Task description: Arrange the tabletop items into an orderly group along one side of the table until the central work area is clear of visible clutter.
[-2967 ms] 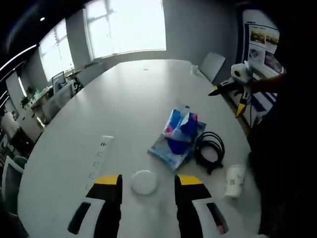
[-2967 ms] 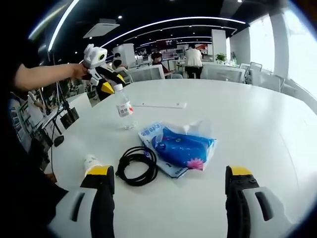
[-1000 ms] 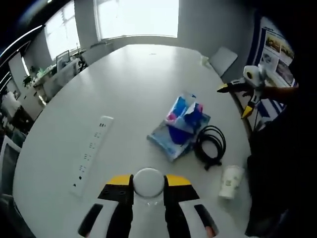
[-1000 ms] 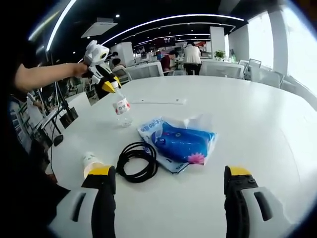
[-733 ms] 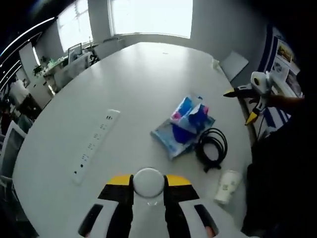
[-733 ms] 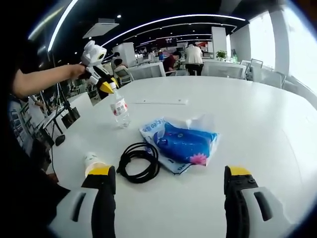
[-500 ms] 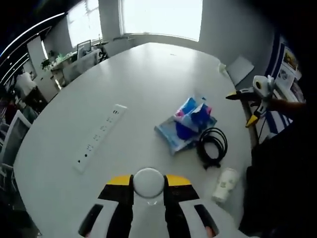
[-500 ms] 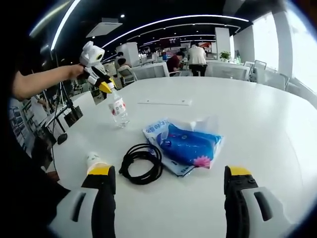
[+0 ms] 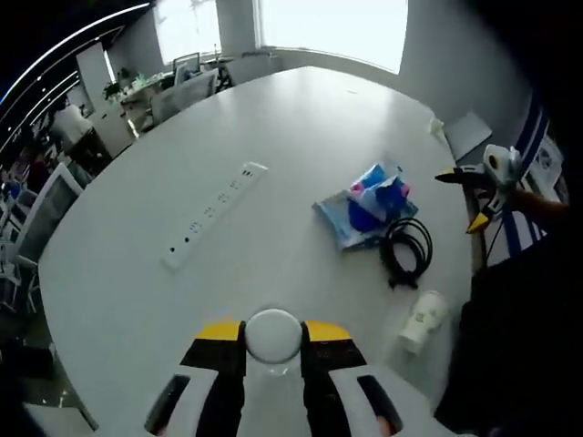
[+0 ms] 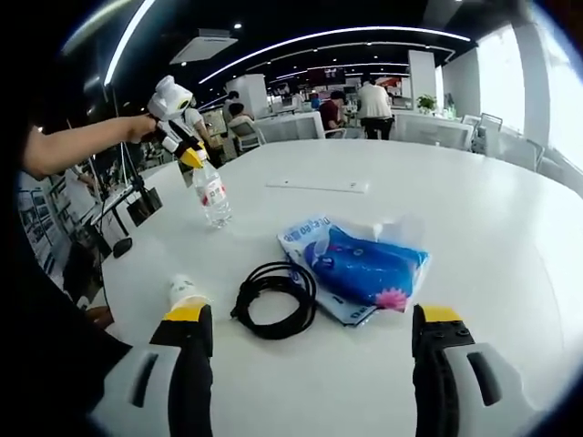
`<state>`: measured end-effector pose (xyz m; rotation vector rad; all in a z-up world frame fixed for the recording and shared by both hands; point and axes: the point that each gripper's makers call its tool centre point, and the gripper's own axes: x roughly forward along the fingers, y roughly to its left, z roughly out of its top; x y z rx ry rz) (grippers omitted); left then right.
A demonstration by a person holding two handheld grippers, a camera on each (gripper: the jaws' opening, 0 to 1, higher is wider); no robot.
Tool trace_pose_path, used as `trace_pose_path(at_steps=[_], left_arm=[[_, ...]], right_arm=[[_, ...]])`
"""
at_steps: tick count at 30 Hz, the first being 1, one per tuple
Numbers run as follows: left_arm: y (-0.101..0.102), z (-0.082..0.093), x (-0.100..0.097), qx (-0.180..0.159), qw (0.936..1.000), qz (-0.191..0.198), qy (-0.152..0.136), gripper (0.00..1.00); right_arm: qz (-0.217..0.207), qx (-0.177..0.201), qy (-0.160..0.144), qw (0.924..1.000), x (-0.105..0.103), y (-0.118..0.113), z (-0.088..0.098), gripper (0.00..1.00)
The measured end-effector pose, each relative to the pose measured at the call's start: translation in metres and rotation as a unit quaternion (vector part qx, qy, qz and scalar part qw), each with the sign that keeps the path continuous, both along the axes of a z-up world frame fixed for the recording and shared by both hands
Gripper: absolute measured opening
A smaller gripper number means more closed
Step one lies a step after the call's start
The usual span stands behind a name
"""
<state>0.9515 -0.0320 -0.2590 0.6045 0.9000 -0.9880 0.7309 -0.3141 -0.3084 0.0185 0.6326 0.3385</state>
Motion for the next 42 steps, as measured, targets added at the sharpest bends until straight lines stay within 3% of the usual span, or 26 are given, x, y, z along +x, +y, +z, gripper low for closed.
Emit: trace_pose_path(at_steps=[3,7,15,20,22,25,36,42], left_arm=[[0.005,-0.002,0.004,0.001,0.9999,0.016,0.004,0.2],[0.006,-0.003,0.0,0.009,1.0,-0.001,-0.001,0.2],[0.011,-0.006,0.003,0.008,1.0,0.005,0.002,0.2],[0.017,-0.004,0.006,-0.003,0.9999,0.016,0.005,0.2],[0.015,-0.004,0.006,-0.007,0.9999,-0.007,-0.004,0.21],[0.015,-0.004,0.008,-0.012,0.9999,0.004,-0.002,0.21],[0.012,-0.003,0.007,-0.025,0.9995,-0.016,-0.015,0.22],[0.008,0.005,0.006,-0.06,0.998,0.003,-0.019,0.22]], right_arm=[[0.003,0.002,0.001,1.0,0.0,0.003,0.0,0.87],[0.006,0.002,0.0,1.0,0.0,0.005,0.0,0.87],[-0.002,0.002,-0.008,1.0,0.002,0.004,0.004,0.88],[-0.007,-0.004,-0.017,0.9998,0.003,0.002,0.009,0.91],[-0.008,-0.006,-0.021,0.9997,0.004,0.001,0.01,0.93],[-0.008,-0.01,-0.026,0.9996,0.005,0.001,0.013,0.95],[-0.014,-0.015,-0.037,0.9991,0.008,-0.002,0.021,1.0],[-0.012,-0.015,-0.034,0.9992,0.008,-0.003,0.019,1.0]])
